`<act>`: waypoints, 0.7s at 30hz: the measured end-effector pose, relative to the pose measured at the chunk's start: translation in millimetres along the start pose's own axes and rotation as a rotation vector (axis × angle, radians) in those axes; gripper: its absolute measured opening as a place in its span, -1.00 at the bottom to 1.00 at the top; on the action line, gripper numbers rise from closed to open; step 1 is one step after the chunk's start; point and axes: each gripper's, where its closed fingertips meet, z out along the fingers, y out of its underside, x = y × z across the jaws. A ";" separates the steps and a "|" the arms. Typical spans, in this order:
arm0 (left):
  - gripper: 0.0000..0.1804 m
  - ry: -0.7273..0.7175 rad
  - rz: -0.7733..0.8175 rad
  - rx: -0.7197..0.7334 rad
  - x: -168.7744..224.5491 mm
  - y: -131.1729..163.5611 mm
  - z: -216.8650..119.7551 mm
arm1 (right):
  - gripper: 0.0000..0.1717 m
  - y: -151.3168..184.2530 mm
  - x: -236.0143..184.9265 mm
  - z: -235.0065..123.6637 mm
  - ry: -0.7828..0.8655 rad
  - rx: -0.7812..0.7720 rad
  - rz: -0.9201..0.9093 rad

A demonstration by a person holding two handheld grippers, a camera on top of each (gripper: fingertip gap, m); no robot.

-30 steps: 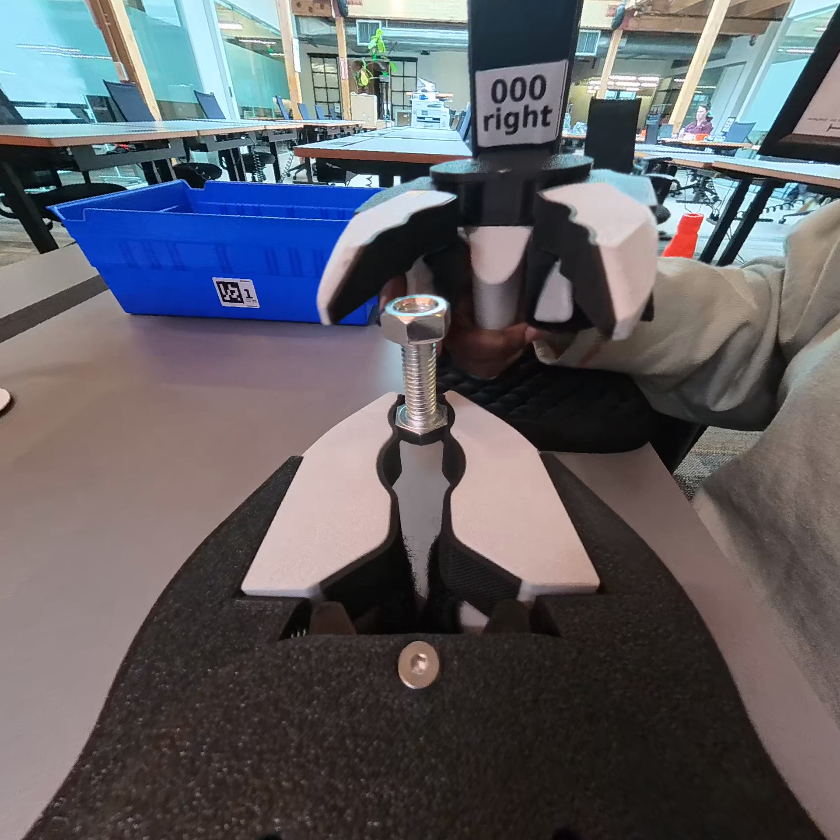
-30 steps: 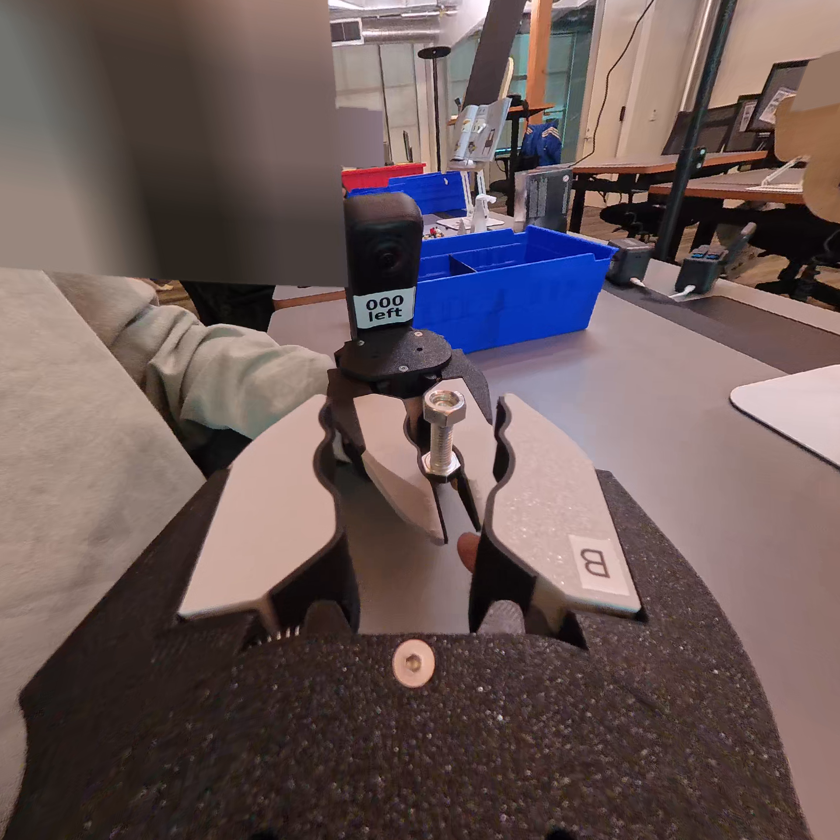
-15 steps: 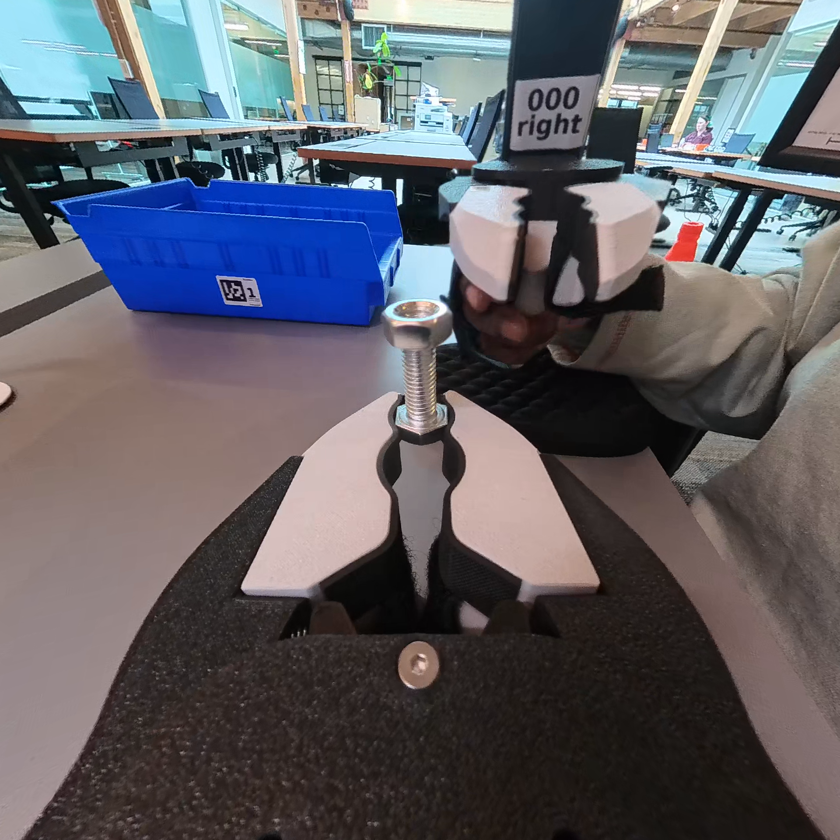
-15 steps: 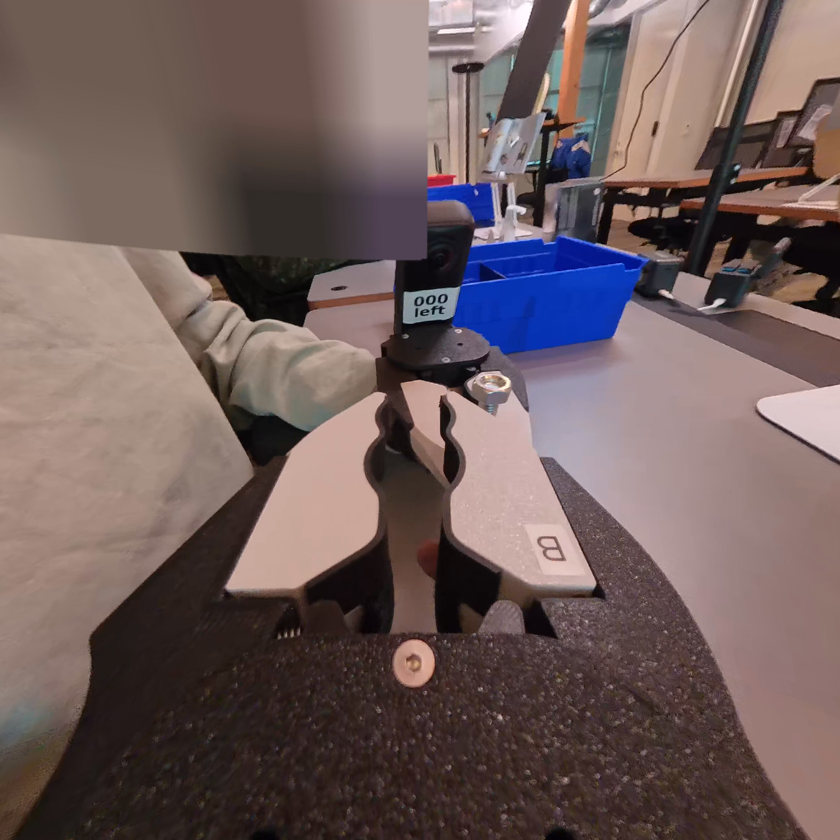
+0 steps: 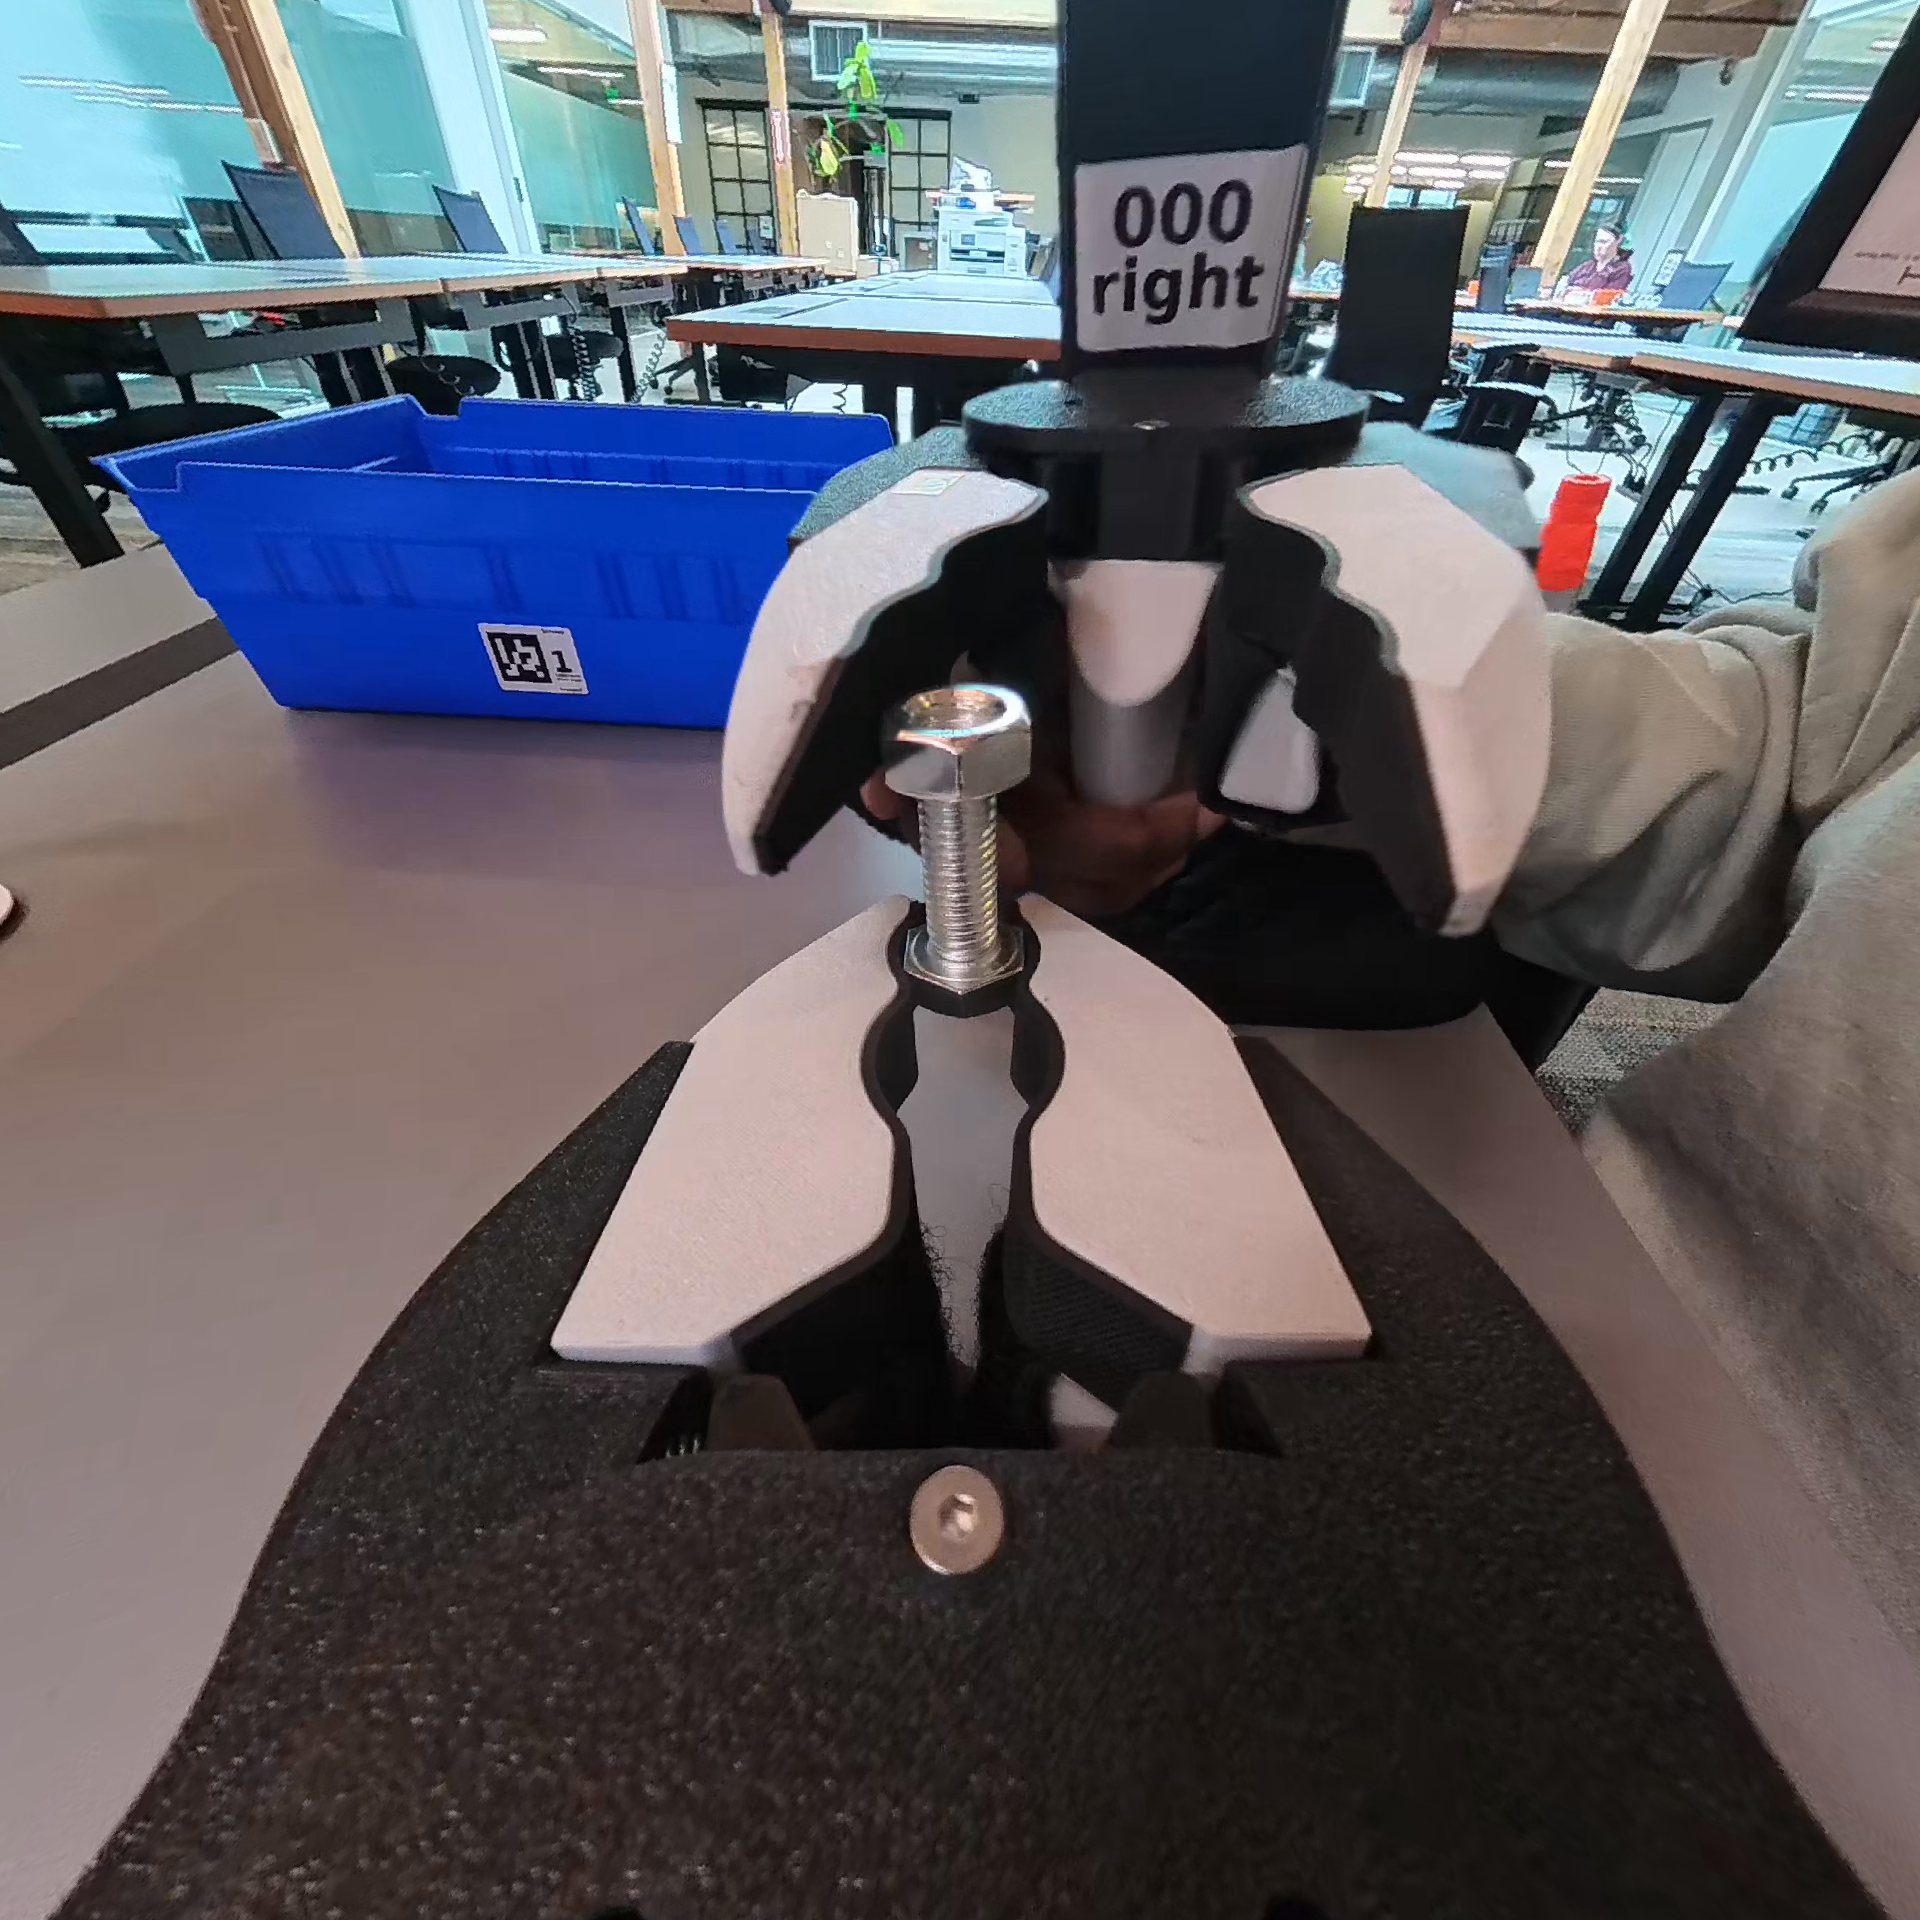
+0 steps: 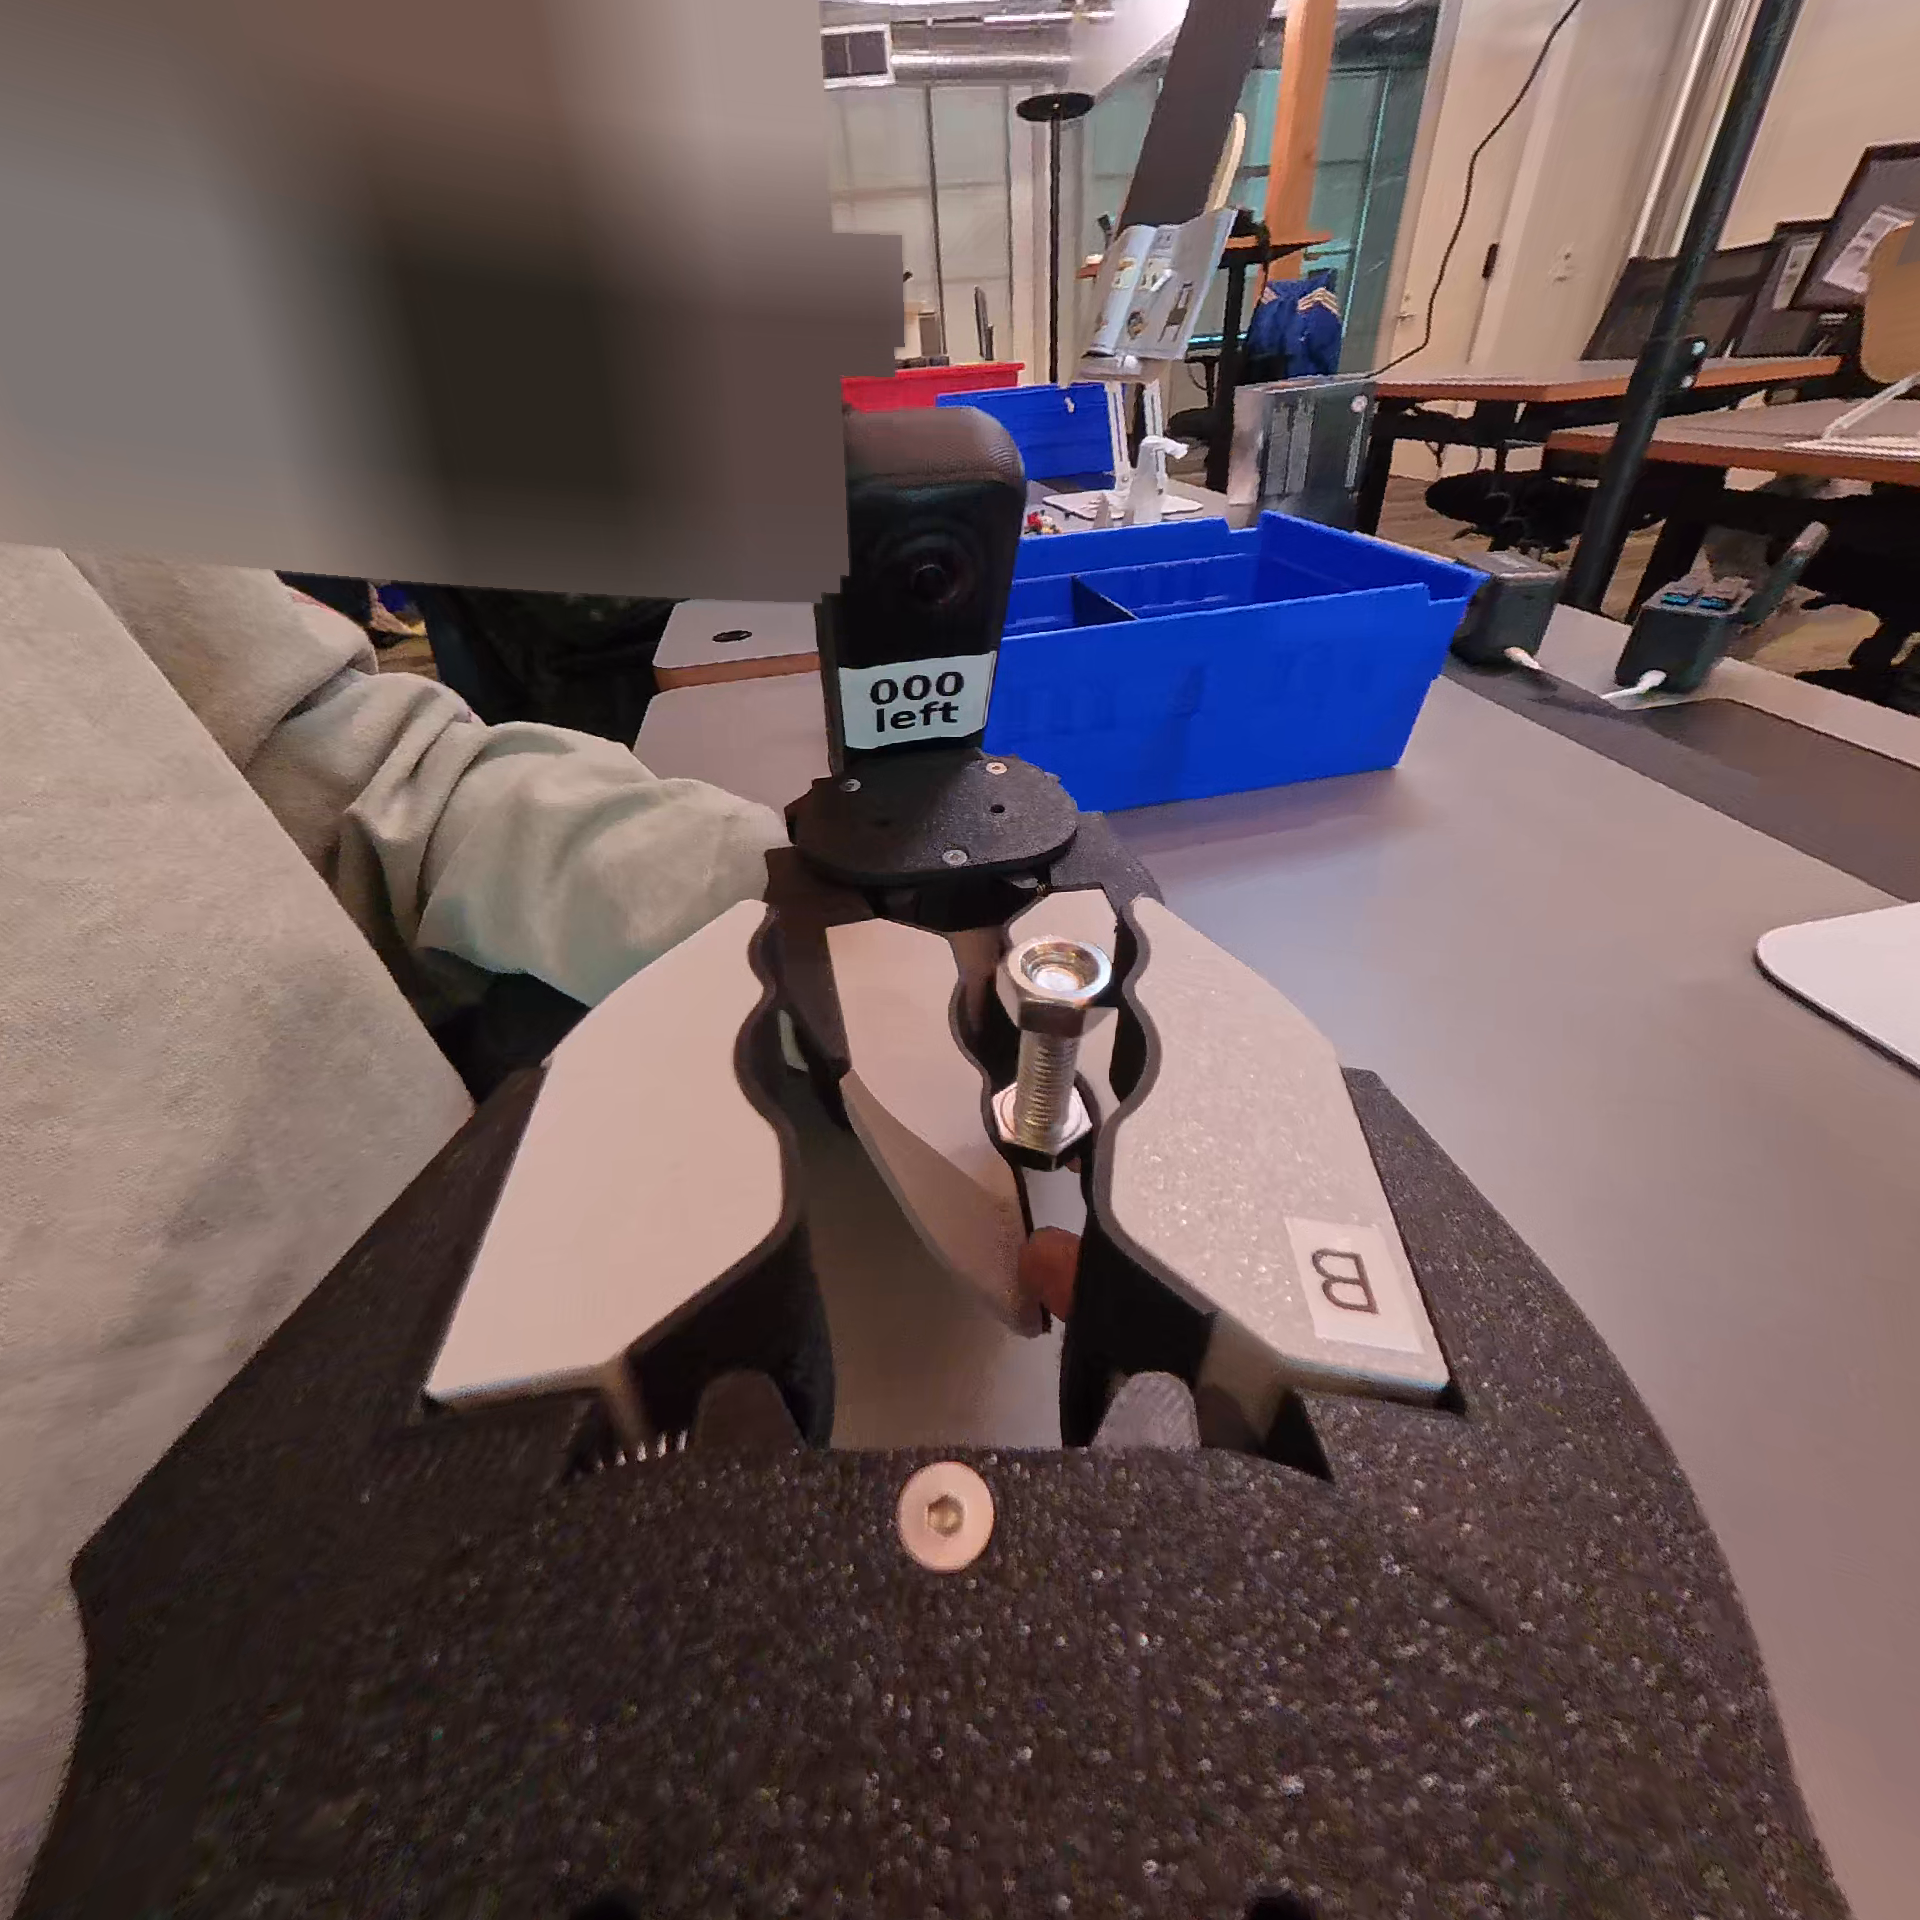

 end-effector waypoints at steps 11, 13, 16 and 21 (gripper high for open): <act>-0.85 -0.010 -0.018 0.017 -2.7 -1.9 -1.8 | -0.79 -3.2 -11.9 -40.2 0.028 0.067 0.016; -0.85 -0.009 -0.016 0.017 -2.4 -1.8 -1.8 | -0.80 -5.0 -9.4 -44.0 0.048 0.086 0.019; -0.85 -0.006 -0.007 0.013 -1.2 -1.4 -1.4 | -0.71 -3.7 -1.0 -41.5 0.082 0.078 0.011; -0.86 0.000 0.001 0.012 0.3 -1.2 -1.3 | -0.40 -0.2 7.5 -23.3 0.092 0.039 0.001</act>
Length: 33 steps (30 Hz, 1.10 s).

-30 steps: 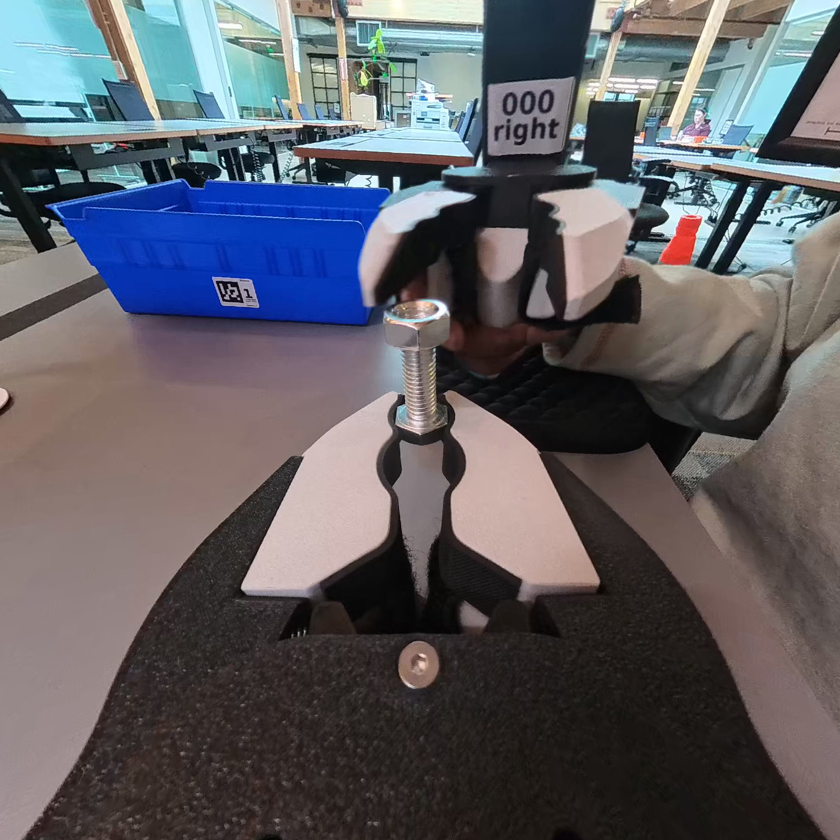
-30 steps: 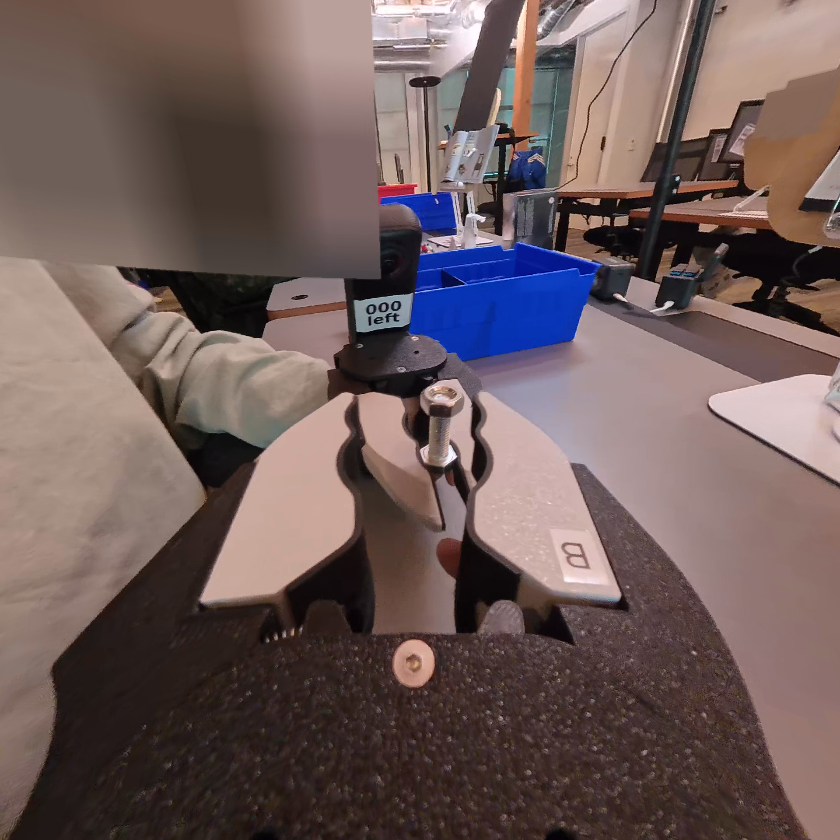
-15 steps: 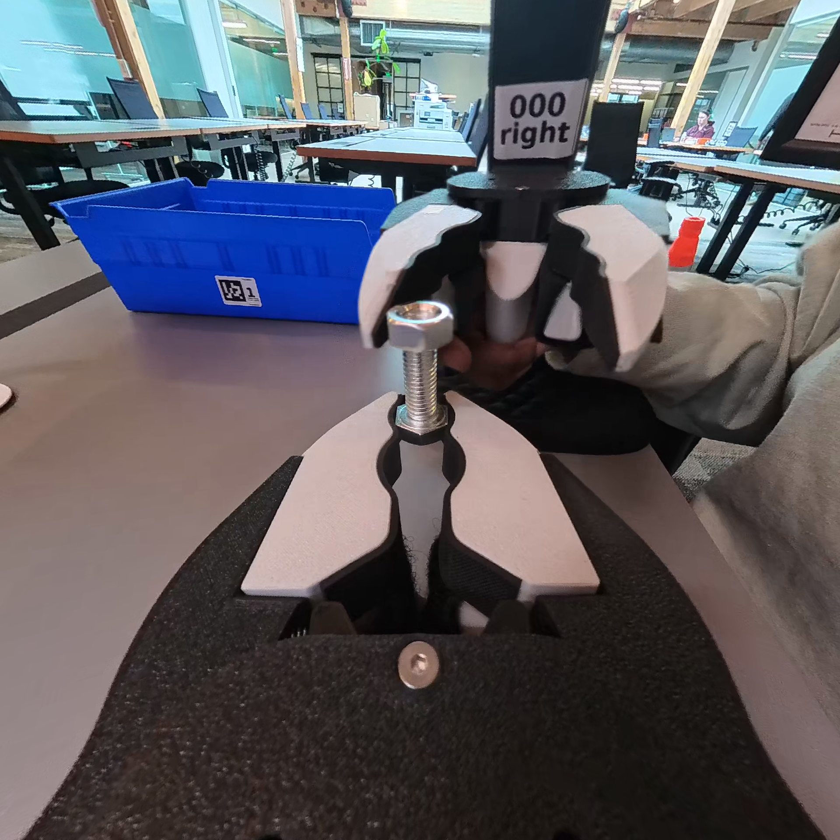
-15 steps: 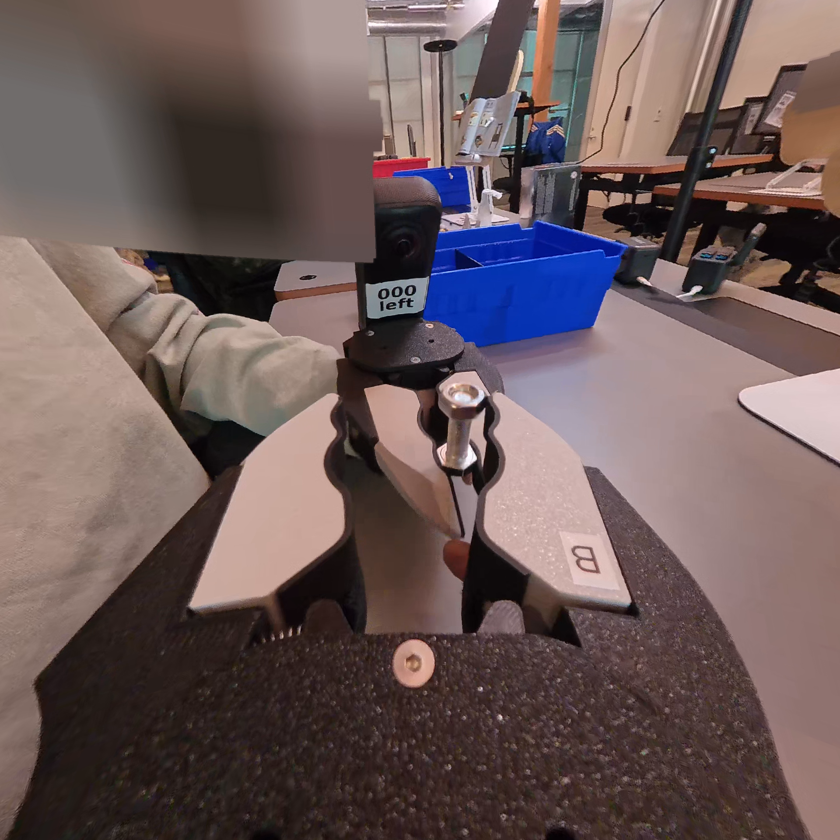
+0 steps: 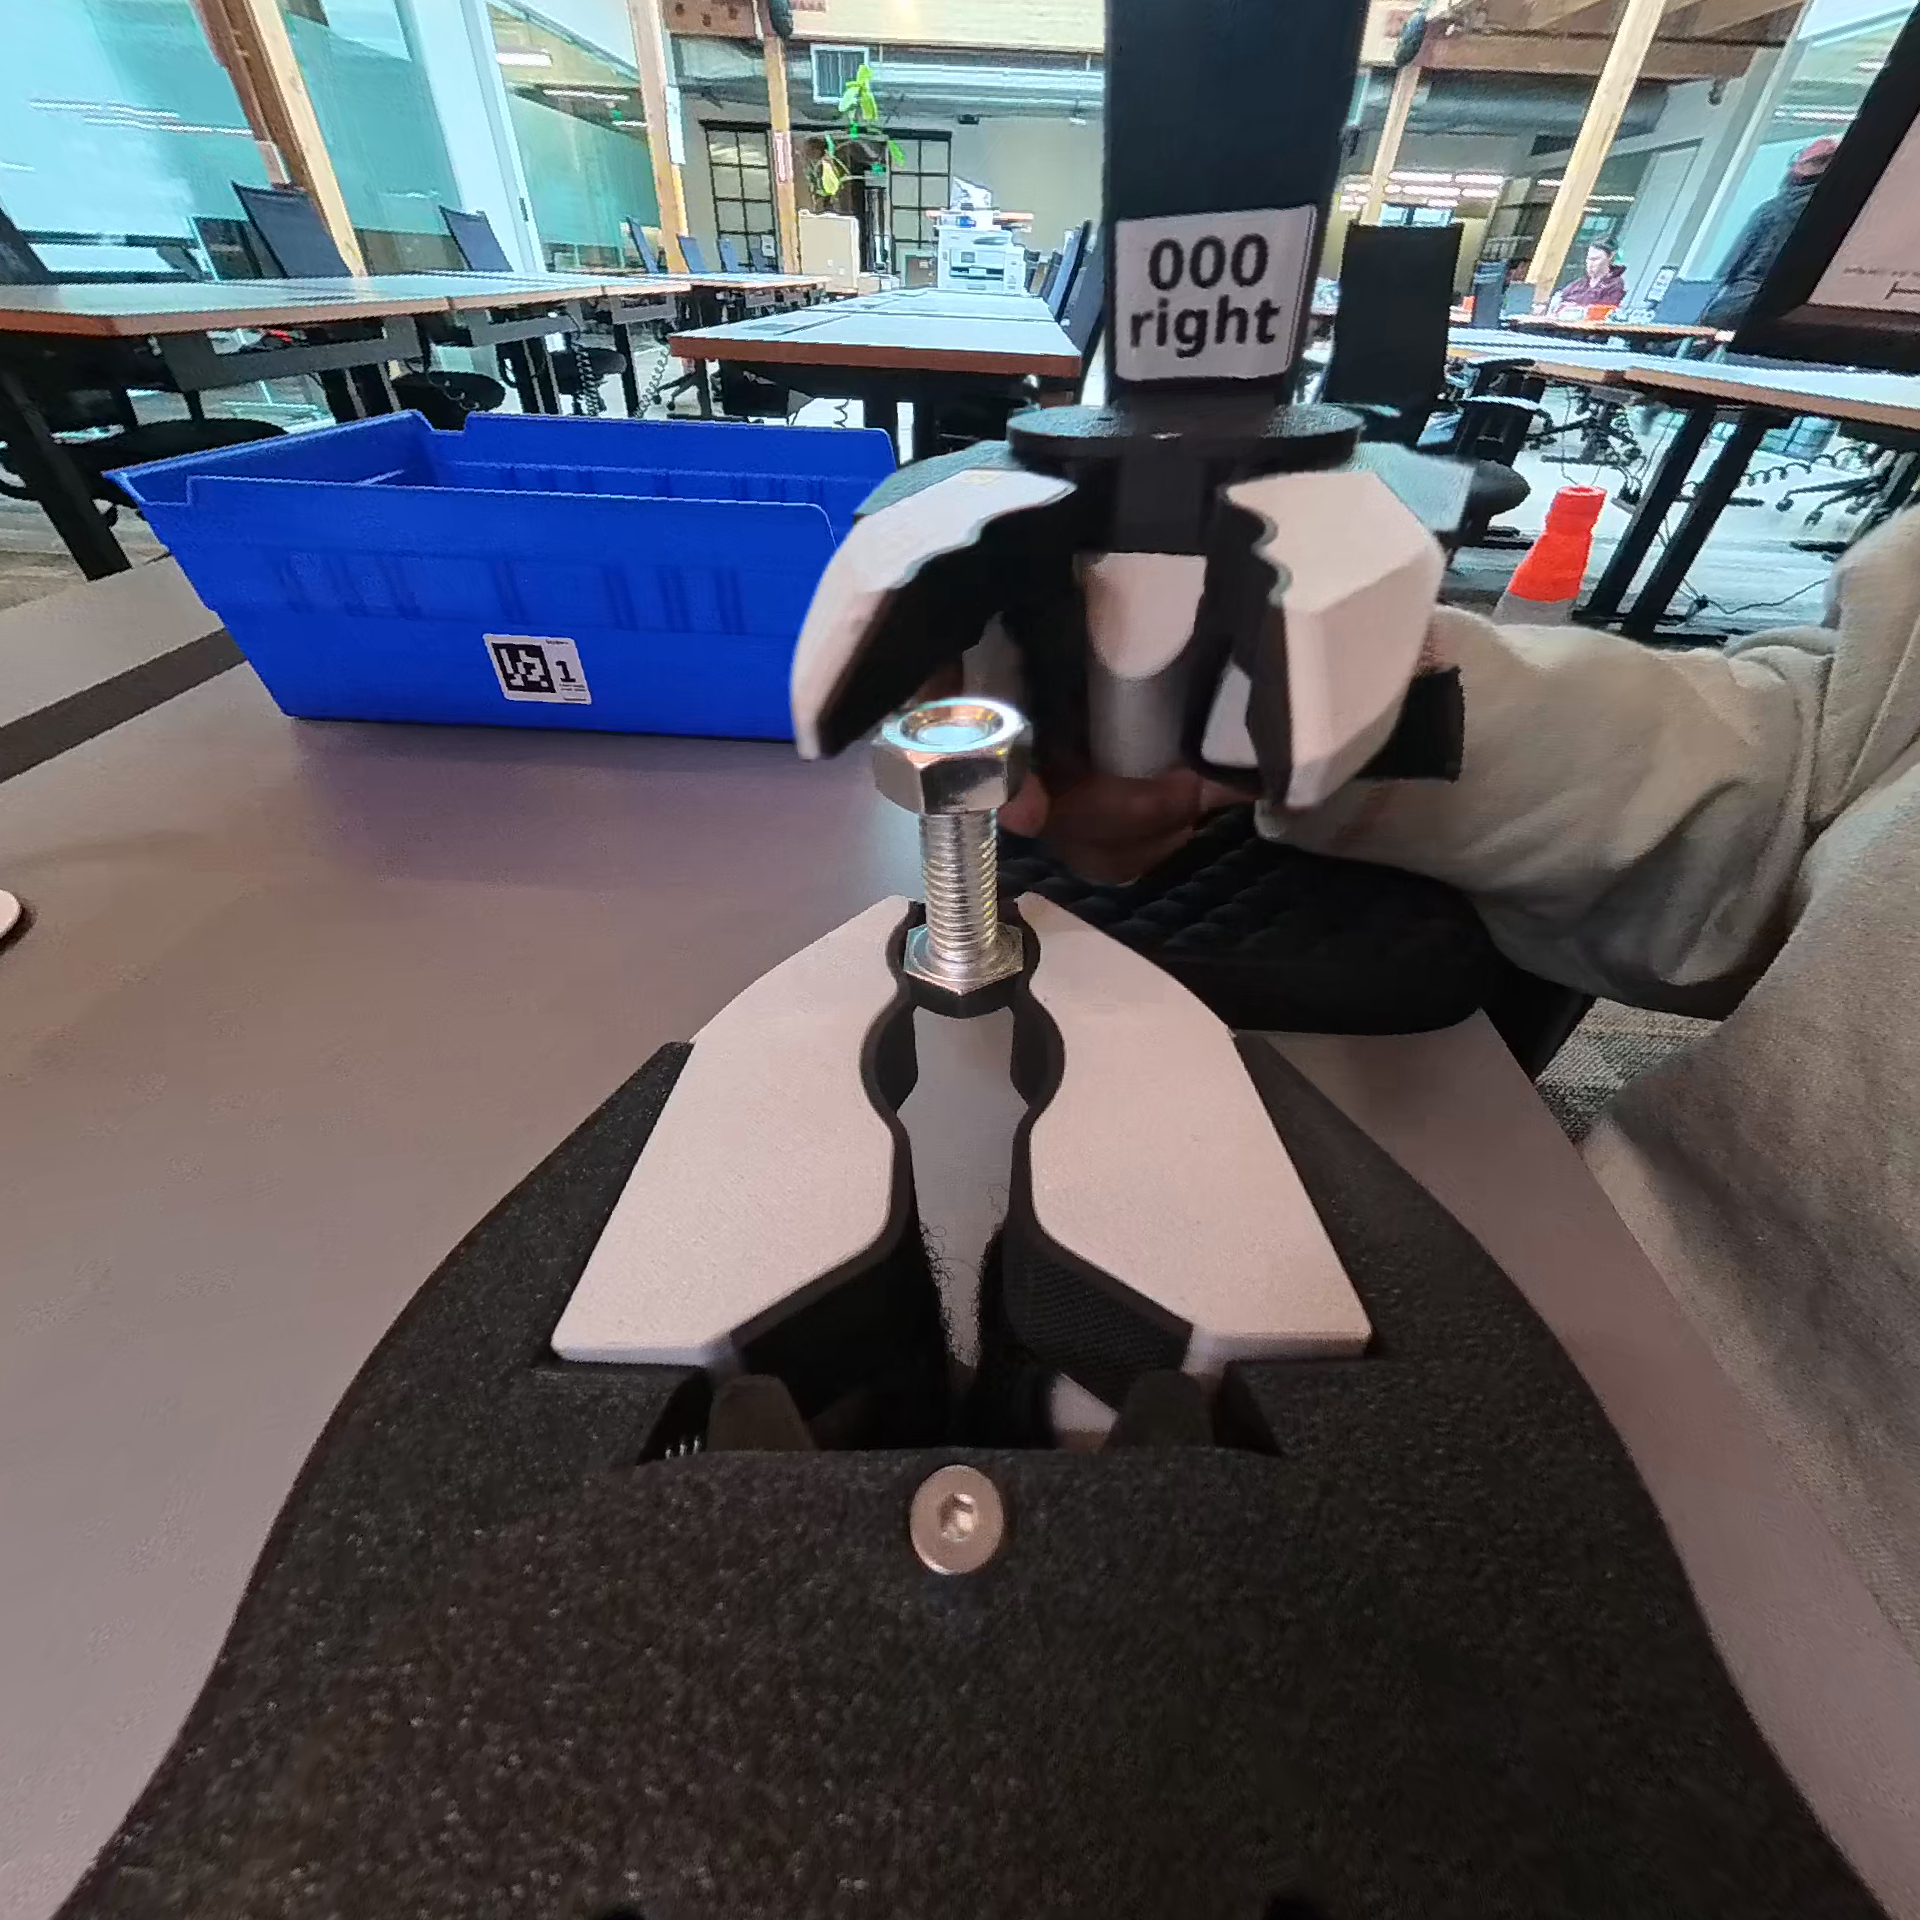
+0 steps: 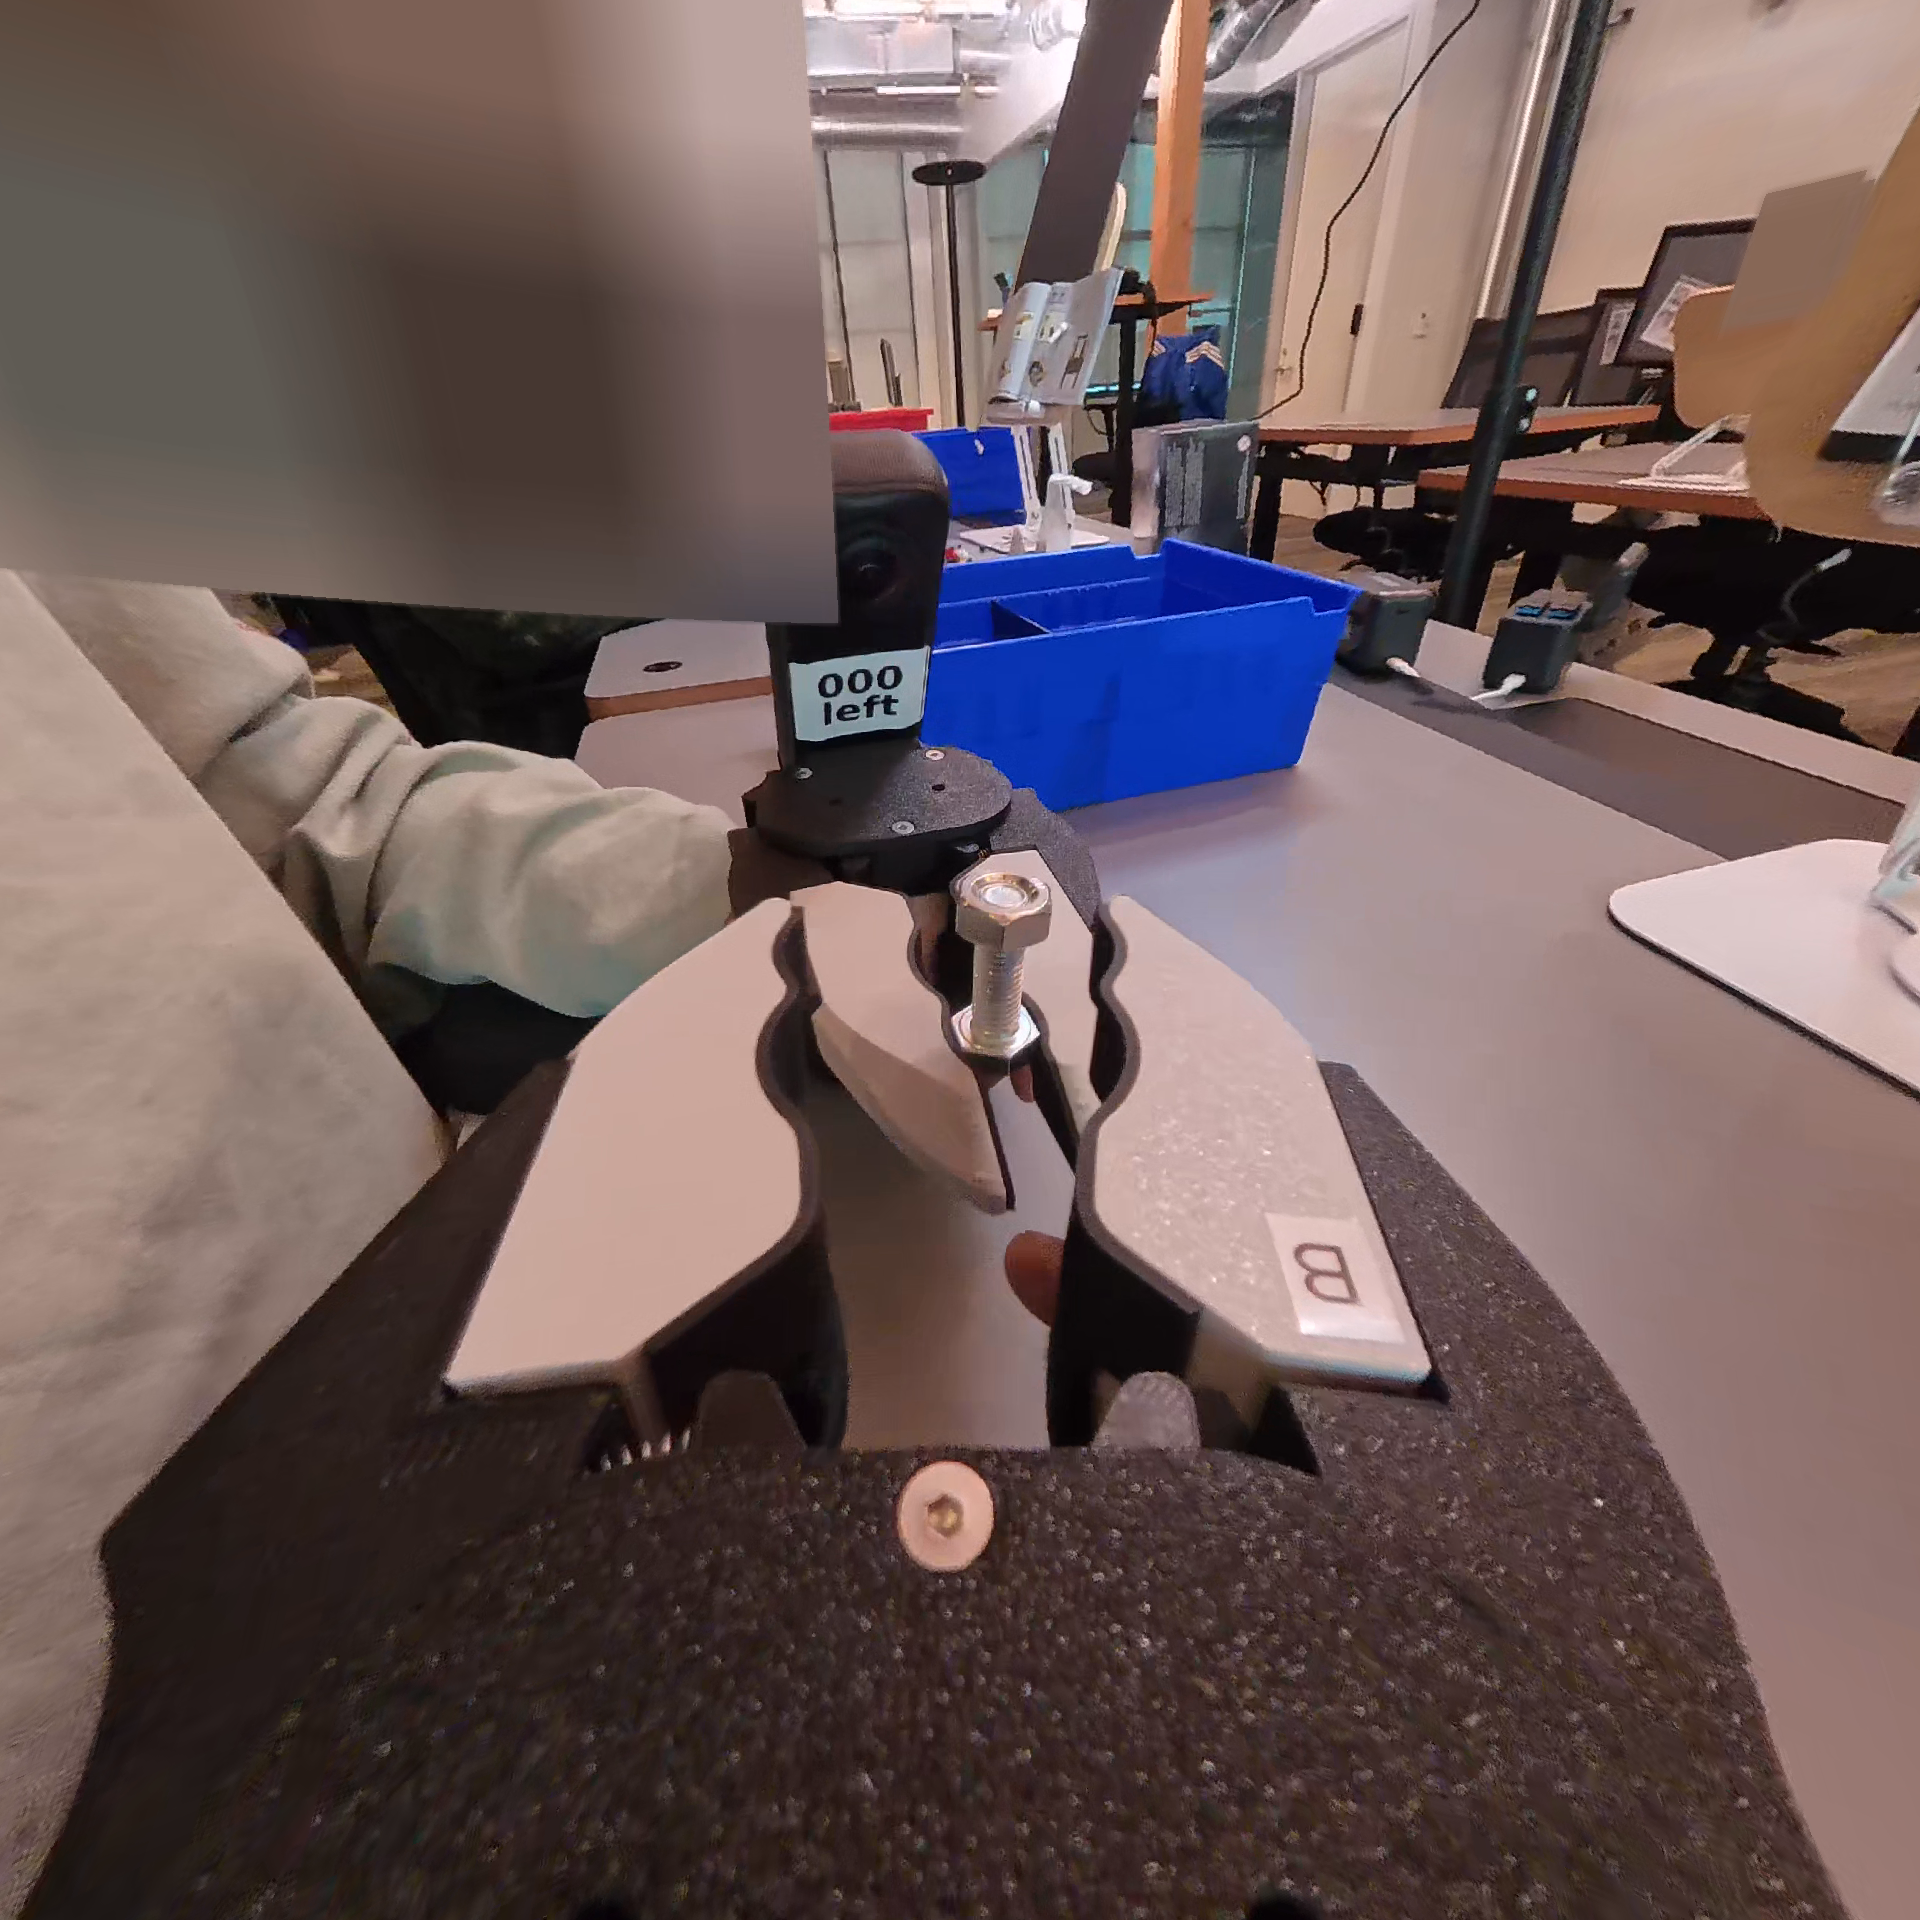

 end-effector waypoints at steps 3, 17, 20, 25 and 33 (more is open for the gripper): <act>-0.86 0.004 0.003 -0.004 0.8 0.4 0.3 | -0.33 3.0 -2.9 11.3 -0.029 -0.025 -0.006; -0.86 -0.003 0.003 0.000 0.0 0.0 0.3 | -0.49 4.0 -5.7 -1.4 -0.007 -0.042 -0.007; -0.85 -0.008 -0.003 -0.002 -1.1 0.2 0.4 | -0.91 0.6 -15.1 -17.2 -0.053 -0.008 0.002; -0.85 -0.006 -0.001 -0.004 -0.7 0.4 0.4 | -0.87 -2.2 -10.2 -20.9 -0.019 0.006 -0.005; -0.86 0.001 0.011 -0.011 1.1 1.2 1.2 | -0.38 -2.6 1.7 0.2 0.017 0.013 0.013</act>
